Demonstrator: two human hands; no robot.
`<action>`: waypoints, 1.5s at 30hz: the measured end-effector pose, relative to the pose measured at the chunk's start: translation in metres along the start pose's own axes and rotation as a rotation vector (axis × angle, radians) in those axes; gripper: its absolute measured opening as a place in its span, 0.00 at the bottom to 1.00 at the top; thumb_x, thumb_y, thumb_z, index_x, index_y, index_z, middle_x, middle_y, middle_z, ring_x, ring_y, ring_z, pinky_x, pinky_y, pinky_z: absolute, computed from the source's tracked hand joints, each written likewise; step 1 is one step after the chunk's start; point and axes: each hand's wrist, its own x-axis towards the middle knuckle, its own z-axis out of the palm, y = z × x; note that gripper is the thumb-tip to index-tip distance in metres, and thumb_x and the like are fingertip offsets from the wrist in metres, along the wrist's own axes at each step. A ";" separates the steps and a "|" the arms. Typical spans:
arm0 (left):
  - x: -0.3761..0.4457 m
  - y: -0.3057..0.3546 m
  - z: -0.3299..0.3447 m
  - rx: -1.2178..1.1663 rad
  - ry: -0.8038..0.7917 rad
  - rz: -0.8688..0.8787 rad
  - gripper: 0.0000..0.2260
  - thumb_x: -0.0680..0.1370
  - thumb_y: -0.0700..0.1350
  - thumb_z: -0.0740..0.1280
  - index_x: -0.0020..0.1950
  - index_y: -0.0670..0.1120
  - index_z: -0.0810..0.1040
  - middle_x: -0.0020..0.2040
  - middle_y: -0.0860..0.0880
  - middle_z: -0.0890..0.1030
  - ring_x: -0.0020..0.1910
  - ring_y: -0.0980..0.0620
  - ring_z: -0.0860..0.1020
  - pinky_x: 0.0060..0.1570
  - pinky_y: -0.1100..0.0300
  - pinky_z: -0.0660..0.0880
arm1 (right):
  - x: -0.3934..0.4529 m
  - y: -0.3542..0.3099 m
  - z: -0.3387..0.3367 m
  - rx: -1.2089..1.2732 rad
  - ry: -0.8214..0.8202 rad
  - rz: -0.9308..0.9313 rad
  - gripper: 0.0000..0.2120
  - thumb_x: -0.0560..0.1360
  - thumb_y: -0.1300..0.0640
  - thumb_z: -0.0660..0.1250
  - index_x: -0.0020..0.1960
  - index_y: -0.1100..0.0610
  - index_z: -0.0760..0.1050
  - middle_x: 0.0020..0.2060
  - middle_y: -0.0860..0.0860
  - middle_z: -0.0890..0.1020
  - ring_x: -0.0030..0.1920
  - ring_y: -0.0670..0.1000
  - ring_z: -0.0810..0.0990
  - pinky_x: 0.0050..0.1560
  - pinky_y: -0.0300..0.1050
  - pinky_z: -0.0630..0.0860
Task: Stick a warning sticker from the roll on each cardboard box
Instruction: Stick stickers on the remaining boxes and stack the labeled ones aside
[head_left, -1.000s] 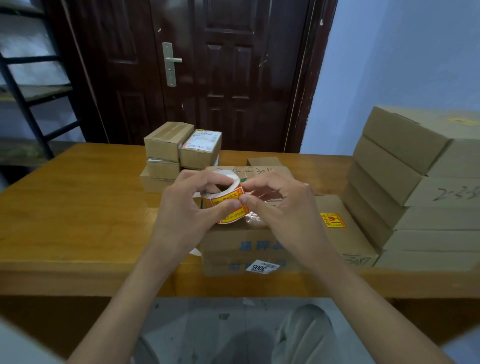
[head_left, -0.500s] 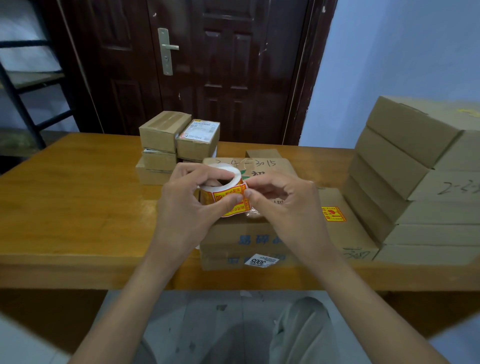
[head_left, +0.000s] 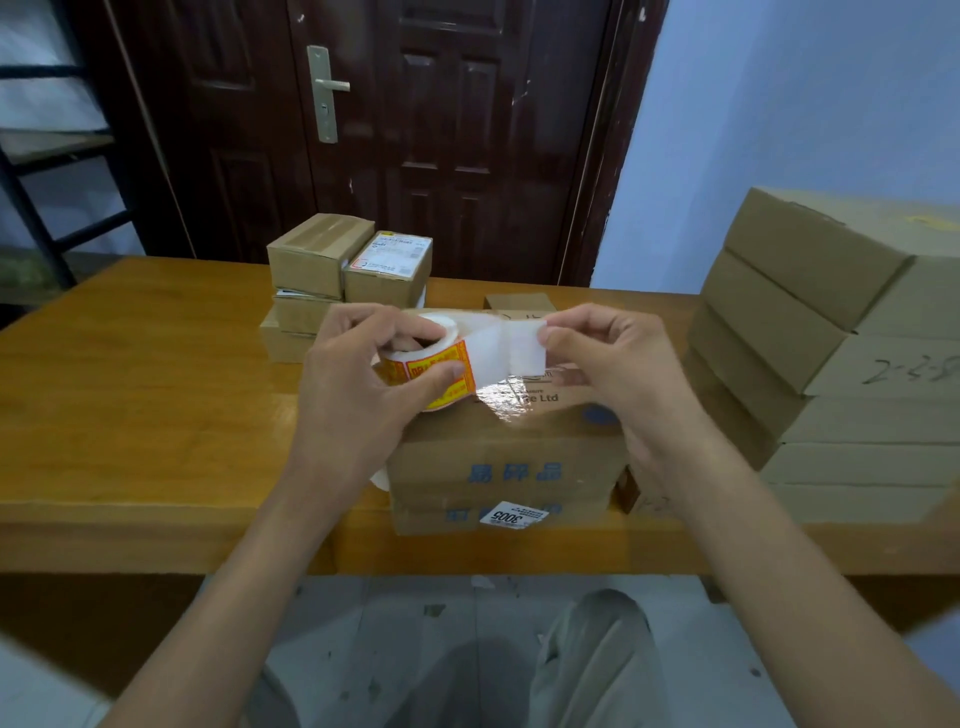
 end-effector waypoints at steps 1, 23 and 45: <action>0.002 -0.002 0.001 0.005 0.028 -0.008 0.15 0.70 0.52 0.81 0.55 0.56 0.85 0.57 0.54 0.78 0.57 0.63 0.76 0.51 0.67 0.78 | 0.007 -0.004 -0.005 0.020 -0.016 0.038 0.03 0.79 0.58 0.75 0.51 0.56 0.87 0.46 0.49 0.89 0.49 0.52 0.89 0.50 0.48 0.87; 0.018 -0.029 0.017 0.191 0.122 0.053 0.15 0.71 0.52 0.80 0.53 0.49 0.84 0.54 0.52 0.79 0.60 0.49 0.77 0.54 0.45 0.80 | 0.042 0.015 0.023 -1.088 0.017 -0.742 0.11 0.83 0.45 0.67 0.53 0.47 0.87 0.47 0.42 0.86 0.43 0.44 0.82 0.36 0.47 0.81; 0.017 -0.026 0.016 0.249 0.105 0.074 0.15 0.72 0.54 0.79 0.53 0.48 0.83 0.54 0.50 0.81 0.59 0.48 0.77 0.51 0.43 0.79 | 0.026 0.022 -0.006 -1.341 0.079 -0.833 0.12 0.85 0.51 0.64 0.50 0.52 0.85 0.46 0.47 0.85 0.46 0.49 0.82 0.34 0.46 0.78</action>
